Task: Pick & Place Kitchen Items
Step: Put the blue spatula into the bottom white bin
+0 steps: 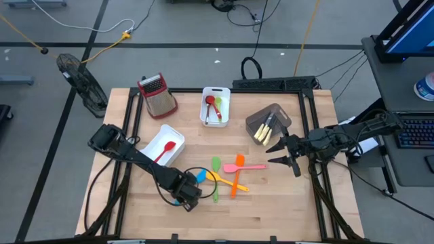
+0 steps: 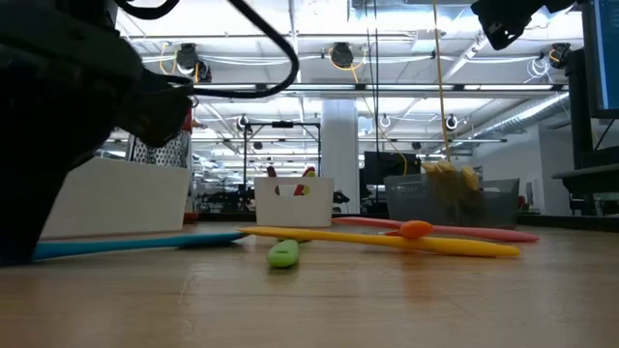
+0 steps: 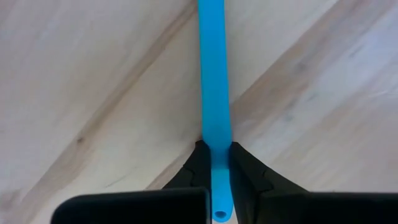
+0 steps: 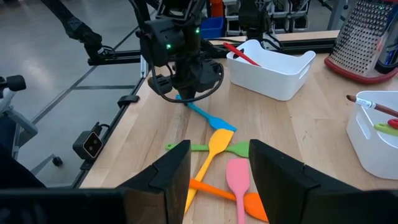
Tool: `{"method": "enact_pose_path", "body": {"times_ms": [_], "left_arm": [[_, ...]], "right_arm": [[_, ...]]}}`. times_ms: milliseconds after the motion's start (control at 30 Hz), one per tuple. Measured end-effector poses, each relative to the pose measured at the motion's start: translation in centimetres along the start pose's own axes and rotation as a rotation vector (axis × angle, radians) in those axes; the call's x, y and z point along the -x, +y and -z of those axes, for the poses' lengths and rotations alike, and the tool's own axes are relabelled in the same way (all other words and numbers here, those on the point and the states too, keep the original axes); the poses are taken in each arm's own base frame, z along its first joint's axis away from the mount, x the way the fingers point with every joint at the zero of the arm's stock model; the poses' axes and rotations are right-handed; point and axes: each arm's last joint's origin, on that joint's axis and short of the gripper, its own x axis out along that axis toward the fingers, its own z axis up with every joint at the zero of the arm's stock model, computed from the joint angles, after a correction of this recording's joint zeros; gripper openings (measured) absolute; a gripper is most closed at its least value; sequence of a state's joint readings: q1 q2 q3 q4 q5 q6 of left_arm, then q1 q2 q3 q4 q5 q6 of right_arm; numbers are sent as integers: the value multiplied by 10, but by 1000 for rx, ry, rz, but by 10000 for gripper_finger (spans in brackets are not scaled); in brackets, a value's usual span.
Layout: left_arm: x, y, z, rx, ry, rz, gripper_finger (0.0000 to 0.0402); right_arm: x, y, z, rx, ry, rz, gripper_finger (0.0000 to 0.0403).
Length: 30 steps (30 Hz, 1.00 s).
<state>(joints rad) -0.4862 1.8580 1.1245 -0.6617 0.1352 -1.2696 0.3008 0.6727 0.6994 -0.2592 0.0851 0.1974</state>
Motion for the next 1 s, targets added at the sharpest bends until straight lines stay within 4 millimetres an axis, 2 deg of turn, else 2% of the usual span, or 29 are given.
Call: {"method": "enact_pose_path", "body": {"times_ms": [333, 867, 1000], "left_arm": [[1, -7, -3, 1, -37, 62, 10], [4, -3, -2, 44, -41, 21, 3], [16, 0, -5, 57, -125, 25, 2]], "right_arm": [[0, 0, 0, 0, 0, 0, 155], [0, 0, 0, 0, 0, 0, 155], [0, 0, 0, 0, 0, 0, 155]]}}
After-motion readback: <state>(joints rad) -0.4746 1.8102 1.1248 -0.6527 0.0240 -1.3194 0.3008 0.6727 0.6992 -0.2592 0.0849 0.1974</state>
